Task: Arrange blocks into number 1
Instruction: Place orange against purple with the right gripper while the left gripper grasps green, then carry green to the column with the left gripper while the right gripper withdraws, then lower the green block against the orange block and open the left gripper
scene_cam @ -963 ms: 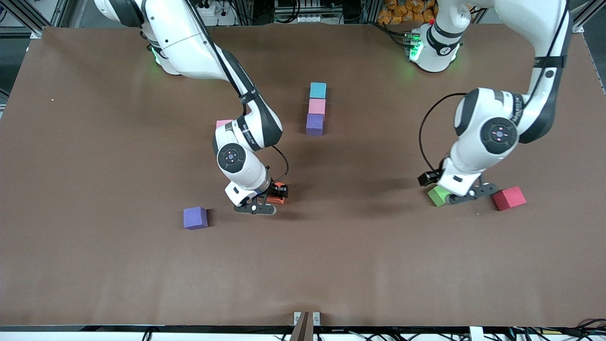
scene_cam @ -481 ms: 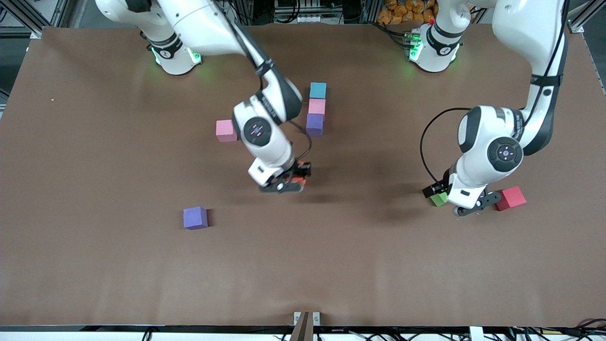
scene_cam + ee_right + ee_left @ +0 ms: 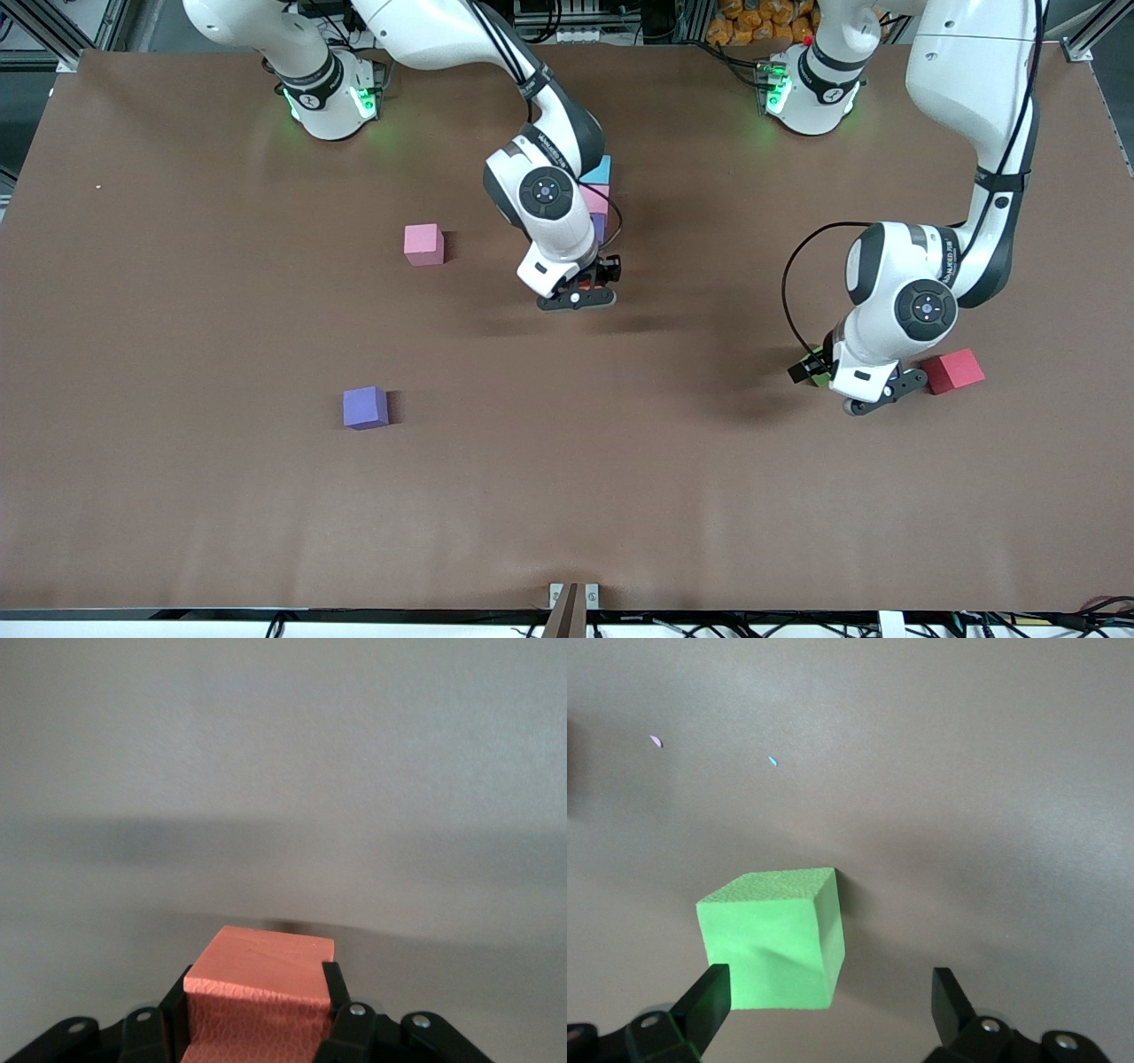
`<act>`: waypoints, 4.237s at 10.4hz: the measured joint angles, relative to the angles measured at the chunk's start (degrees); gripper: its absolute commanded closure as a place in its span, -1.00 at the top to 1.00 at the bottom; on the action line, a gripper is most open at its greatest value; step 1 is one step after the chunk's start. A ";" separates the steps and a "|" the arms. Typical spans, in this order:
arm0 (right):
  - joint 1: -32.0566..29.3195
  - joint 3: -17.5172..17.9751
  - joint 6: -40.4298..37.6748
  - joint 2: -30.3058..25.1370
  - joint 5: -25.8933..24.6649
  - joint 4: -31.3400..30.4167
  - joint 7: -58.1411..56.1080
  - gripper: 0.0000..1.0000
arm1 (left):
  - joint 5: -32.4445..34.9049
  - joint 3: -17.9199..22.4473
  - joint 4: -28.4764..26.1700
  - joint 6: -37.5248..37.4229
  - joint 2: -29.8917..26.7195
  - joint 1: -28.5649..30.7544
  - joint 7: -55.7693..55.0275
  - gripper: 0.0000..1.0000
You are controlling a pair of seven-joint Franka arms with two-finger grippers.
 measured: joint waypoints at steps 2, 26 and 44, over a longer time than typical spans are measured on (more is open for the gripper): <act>1.32 -0.03 1.32 0.01 0.00 -2.49 0.00 0.19 | 0.00 0.28 -0.12 -0.07 0.01 -0.05 0.02 1.00; -35.38 4.18 -24.89 -24.79 -15.67 1.66 -20.17 1.00 | -8.91 -1.01 7.01 2.51 0.88 -16.40 20.44 -1.00; -59.12 10.61 -47.27 -38.07 -20.20 2.73 -37.86 1.00 | -11.88 1.16 13.32 1.66 12.93 -36.98 -4.71 -1.00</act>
